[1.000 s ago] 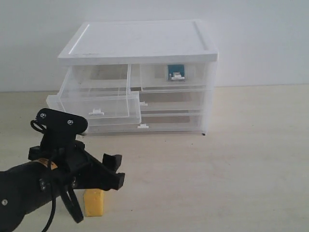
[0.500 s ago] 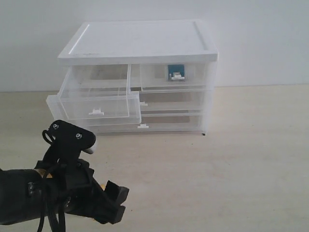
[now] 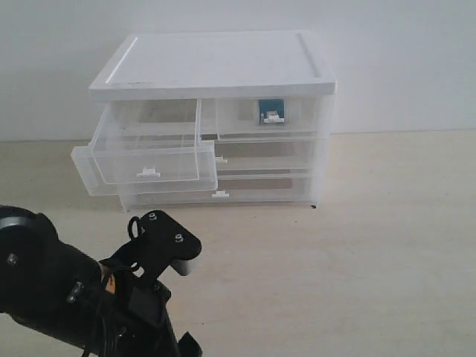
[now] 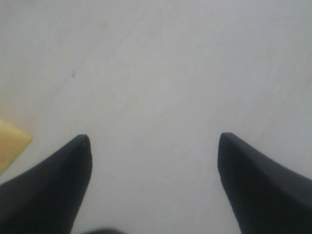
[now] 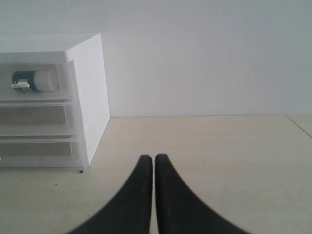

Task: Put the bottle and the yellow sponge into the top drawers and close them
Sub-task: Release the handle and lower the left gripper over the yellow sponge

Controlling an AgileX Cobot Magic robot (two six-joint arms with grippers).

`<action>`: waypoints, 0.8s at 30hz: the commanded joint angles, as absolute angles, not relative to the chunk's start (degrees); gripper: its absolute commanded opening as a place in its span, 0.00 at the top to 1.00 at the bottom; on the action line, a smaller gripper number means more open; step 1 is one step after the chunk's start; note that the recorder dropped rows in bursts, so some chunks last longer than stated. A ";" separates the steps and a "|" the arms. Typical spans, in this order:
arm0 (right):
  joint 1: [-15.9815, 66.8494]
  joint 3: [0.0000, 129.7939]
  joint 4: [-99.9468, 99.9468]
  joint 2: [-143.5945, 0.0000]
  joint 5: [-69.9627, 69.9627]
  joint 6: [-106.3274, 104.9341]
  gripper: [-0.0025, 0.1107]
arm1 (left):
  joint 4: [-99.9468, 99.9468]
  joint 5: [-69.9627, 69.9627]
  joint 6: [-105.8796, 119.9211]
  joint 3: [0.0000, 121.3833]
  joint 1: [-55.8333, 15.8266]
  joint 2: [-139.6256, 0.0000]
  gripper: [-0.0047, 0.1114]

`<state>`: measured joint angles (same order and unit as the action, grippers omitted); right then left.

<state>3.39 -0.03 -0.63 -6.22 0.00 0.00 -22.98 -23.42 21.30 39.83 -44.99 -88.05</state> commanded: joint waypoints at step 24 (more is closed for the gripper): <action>2.86 0.00 -0.75 -5.92 0.00 -0.38 0.98 | 72.22 -22.66 -91.58 40.28 -45.22 -98.17 0.30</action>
